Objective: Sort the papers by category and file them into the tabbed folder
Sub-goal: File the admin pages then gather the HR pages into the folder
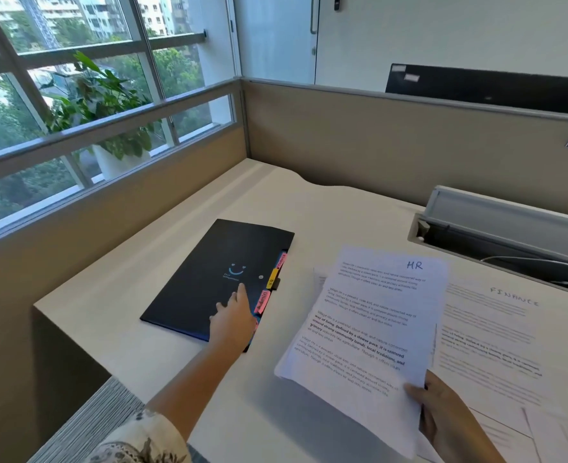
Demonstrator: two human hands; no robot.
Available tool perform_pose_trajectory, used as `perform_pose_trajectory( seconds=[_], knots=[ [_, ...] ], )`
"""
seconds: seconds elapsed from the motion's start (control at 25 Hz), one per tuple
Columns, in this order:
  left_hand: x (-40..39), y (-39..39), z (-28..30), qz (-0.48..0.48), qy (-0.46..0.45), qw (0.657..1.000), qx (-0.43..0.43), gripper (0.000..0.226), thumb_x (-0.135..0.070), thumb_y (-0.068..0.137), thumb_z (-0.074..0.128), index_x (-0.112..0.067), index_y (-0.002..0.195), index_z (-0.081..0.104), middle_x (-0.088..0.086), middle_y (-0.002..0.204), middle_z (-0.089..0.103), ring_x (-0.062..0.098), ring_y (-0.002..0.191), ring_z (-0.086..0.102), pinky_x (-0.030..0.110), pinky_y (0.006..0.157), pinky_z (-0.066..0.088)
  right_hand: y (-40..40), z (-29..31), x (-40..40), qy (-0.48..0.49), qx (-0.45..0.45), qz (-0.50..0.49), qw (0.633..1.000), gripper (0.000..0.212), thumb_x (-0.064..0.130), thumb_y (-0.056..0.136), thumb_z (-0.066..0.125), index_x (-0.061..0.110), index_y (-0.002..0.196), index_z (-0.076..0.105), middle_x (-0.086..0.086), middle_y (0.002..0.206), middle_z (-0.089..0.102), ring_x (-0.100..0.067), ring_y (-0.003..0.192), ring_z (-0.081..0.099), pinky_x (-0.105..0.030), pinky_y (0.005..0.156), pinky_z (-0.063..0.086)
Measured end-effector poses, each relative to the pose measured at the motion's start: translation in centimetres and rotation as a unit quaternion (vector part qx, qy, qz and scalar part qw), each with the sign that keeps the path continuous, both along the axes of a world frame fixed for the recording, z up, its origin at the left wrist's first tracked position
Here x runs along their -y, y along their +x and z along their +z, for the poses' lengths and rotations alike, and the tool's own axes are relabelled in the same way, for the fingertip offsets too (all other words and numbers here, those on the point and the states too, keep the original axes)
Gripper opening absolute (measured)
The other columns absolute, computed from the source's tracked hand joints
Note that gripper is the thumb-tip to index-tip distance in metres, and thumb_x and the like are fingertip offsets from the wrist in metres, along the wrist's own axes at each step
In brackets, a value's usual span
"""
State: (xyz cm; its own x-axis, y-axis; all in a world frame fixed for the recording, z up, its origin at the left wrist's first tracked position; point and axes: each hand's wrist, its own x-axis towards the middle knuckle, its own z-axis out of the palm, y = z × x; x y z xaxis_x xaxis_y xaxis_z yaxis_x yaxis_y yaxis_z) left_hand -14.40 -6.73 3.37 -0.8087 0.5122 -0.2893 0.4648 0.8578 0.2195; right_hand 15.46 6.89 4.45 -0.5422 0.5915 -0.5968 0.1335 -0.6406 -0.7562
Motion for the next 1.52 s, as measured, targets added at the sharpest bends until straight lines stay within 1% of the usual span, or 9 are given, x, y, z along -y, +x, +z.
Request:
perform_pose_trajectory(
  seconds=[0.08,0.2,0.32,0.4,0.52,0.84,1.12,1.28,1.52],
  knots=[
    [0.4,0.0,0.9,-0.016,0.005,1.000,-0.023,0.065,-0.023,0.093,0.046,-0.013,0.146,0.009,0.011,0.144,0.039,0.034,0.129,0.042,0.039,0.098,0.045,-0.4,-0.2,0.5,-0.006,-0.001,-0.004,1.000,0.032,-0.007,0.092,0.037,0.008,0.117,0.050,0.001,0.082,0.074,-0.028,0.089,0.061,-0.027,0.055,0.059],
    [1.2,-0.2,2.6,-0.072,-0.041,0.982,-0.171,0.062,-0.014,0.094,0.042,-0.007,0.146,0.008,0.007,0.114,0.060,0.017,0.092,0.064,0.023,0.074,0.050,-1.4,-0.2,1.2,0.000,0.016,-0.013,1.000,0.034,-0.005,0.093,0.037,0.008,0.122,0.048,-0.009,0.102,0.067,-0.030,0.090,0.060,-0.032,0.062,0.059],
    [1.9,-0.8,4.2,-0.064,-0.024,0.972,-0.227,0.062,-0.009,0.094,0.039,-0.011,0.147,0.008,0.001,0.075,0.054,0.008,0.056,0.052,0.019,0.054,0.043,-2.6,0.2,1.7,0.034,0.032,-0.016,0.999,0.037,-0.003,0.095,0.034,0.010,0.128,0.045,-0.013,0.117,0.055,-0.034,0.098,0.055,-0.049,0.094,0.045],
    [2.3,-1.0,5.5,-0.056,0.002,0.968,-0.244,0.058,-0.008,0.094,0.039,-0.012,0.146,0.013,0.003,0.093,0.063,0.011,0.062,0.058,0.020,0.057,0.045,-3.4,0.7,2.1,0.066,0.043,-0.025,0.997,0.040,-0.001,0.096,0.034,0.012,0.132,0.043,-0.010,0.119,0.053,-0.034,0.104,0.050,-0.051,0.103,0.037],
    [2.9,-1.3,7.1,-0.038,0.044,0.968,-0.245,0.055,-0.007,0.093,0.039,-0.013,0.145,0.021,0.003,0.120,0.062,0.016,0.082,0.067,0.020,0.060,0.044,-4.9,1.9,2.6,0.119,0.045,-0.042,0.991,0.039,0.001,0.096,0.036,0.017,0.130,0.045,-0.004,0.116,0.054,-0.031,0.106,0.049,-0.047,0.098,0.040],
    [4.1,-1.4,8.0,0.010,0.076,0.970,-0.230,0.054,-0.002,0.091,0.037,-0.017,0.142,0.027,0.009,0.099,0.069,0.022,0.080,0.068,0.023,0.059,0.045,-8.9,3.8,2.3,0.209,0.002,-0.117,0.971,0.038,0.005,0.096,0.038,0.021,0.129,0.046,0.000,0.116,0.054,-0.020,0.105,0.050,-0.033,0.091,0.040],
    [4.1,-0.8,8.9,0.023,0.123,0.973,-0.193,0.040,-0.005,0.091,0.040,-0.018,0.129,0.041,0.009,0.101,0.068,0.023,0.088,0.067,0.023,0.062,0.046,-12.1,3.0,4.4,0.275,0.066,-0.026,0.959,0.036,0.004,0.093,0.037,0.018,0.124,0.049,-0.012,0.117,0.058,-0.023,0.090,0.052,-0.028,0.068,0.043],
    [4.0,-0.3,9.1,0.027,0.155,0.974,-0.162,0.034,-0.010,0.092,0.042,-0.017,0.126,0.043,0.009,0.107,0.067,0.024,0.093,0.066,0.026,0.072,0.052,-12.1,3.3,6.1,0.291,0.072,0.020,0.954,0.040,0.004,0.093,0.037,0.018,0.130,0.045,-0.004,0.114,0.057,-0.024,0.095,0.055,-0.035,0.076,0.046],
    [4.1,0.7,8.8,0.009,0.166,0.978,-0.125,0.036,-0.020,0.093,0.047,-0.019,0.128,0.040,0.007,0.116,0.064,0.021,0.099,0.065,0.026,0.077,0.054,-12.1,4.2,6.1,0.318,0.072,0.078,0.942,0.033,0.007,0.095,0.040,0.020,0.125,0.042,-0.003,0.115,0.055,-0.019,0.090,0.056,-0.029,0.069,0.047]
  ],
)
